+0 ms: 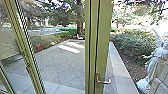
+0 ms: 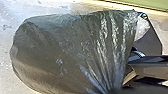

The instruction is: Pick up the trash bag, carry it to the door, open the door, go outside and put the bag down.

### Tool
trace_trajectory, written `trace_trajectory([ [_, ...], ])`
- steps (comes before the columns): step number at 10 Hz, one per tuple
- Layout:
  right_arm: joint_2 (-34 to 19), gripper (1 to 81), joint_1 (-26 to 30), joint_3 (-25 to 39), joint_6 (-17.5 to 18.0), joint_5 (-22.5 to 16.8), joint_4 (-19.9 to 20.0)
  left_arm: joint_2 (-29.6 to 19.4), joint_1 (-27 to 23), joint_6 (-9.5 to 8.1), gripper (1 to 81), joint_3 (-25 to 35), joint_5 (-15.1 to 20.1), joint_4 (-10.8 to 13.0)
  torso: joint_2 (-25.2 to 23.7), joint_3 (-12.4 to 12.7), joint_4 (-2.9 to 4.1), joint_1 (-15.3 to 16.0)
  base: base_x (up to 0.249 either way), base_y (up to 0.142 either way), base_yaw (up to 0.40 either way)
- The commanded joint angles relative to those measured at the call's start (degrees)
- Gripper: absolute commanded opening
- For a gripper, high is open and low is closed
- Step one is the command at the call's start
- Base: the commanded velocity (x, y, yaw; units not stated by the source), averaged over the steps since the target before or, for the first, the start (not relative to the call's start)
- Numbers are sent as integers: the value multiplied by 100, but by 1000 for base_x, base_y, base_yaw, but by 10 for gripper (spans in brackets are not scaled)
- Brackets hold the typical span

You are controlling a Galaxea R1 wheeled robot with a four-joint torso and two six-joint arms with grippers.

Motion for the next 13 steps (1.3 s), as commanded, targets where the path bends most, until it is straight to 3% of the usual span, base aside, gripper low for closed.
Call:
trace_trajectory([
  [1, -672, 811, 1139, 578, 5, -773, 482, -7, -264, -34, 10, -14, 316, -37, 0, 0, 0, 0, 0, 0, 0],
  [6, -884, 811, 2677, 843, 101, -1902, 1205, 2, -264, -26, 10, -14, 325, -152, 0, 0, 0, 0, 0, 0, 0],
  [10, -911, 811, 3970, 878, 963, -2782, 1134, -42, -272, -26, 10, -14, 325, -240, 0, 0, 0, 0, 0, 0, 0],
  [13, -612, 811, 4551, 738, 1561, -3248, 1117, -33, -264, -26, 10, -14, 325, -231, 0, -2, 0, 0, 0, 0, 0],
])
